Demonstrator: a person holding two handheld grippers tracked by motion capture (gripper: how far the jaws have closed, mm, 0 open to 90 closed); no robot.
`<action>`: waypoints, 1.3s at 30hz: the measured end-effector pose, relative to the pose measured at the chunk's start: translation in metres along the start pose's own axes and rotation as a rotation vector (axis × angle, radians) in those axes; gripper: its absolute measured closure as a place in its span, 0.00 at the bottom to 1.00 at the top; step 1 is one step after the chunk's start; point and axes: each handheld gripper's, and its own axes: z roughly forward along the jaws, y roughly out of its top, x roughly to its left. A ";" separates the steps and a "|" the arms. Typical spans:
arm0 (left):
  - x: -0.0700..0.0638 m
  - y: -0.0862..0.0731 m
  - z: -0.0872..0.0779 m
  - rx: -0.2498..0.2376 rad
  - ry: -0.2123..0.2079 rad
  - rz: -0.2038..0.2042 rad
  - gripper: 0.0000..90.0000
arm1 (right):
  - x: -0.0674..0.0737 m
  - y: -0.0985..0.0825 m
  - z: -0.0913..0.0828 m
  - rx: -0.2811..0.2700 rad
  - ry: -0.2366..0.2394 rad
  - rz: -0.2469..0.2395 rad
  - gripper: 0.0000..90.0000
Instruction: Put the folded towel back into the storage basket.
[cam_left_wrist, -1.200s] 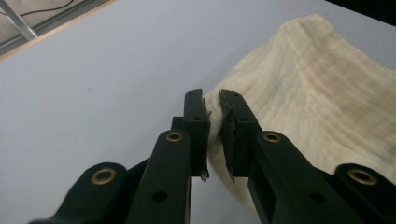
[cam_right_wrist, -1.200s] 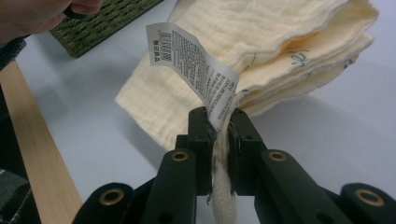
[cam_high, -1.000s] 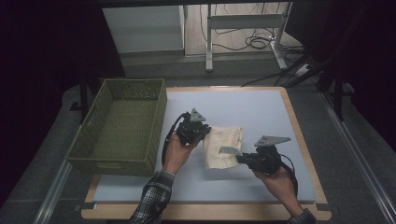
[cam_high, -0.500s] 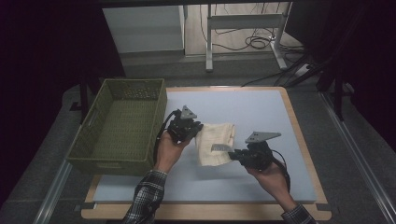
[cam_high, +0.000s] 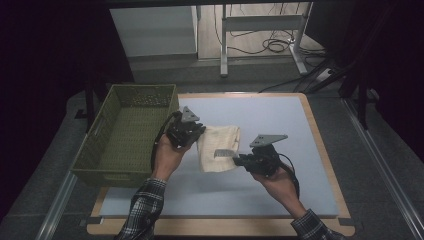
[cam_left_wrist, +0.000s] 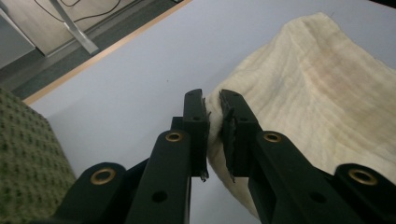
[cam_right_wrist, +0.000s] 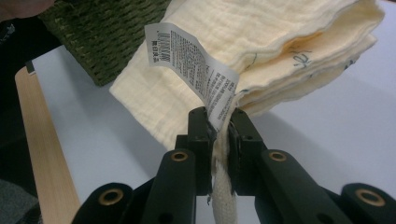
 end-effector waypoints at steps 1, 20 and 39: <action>0.003 0.001 -0.004 0.007 0.008 0.008 0.90 | 0.000 0.002 0.001 -0.003 0.003 -0.003 0.90; 0.045 0.002 -0.036 0.009 0.017 -0.058 0.91 | 0.017 0.044 0.022 -0.018 0.032 -0.040 0.90; 0.089 0.000 -0.071 -0.019 0.076 -0.120 0.91 | 0.036 0.095 0.045 -0.061 0.072 -0.057 0.90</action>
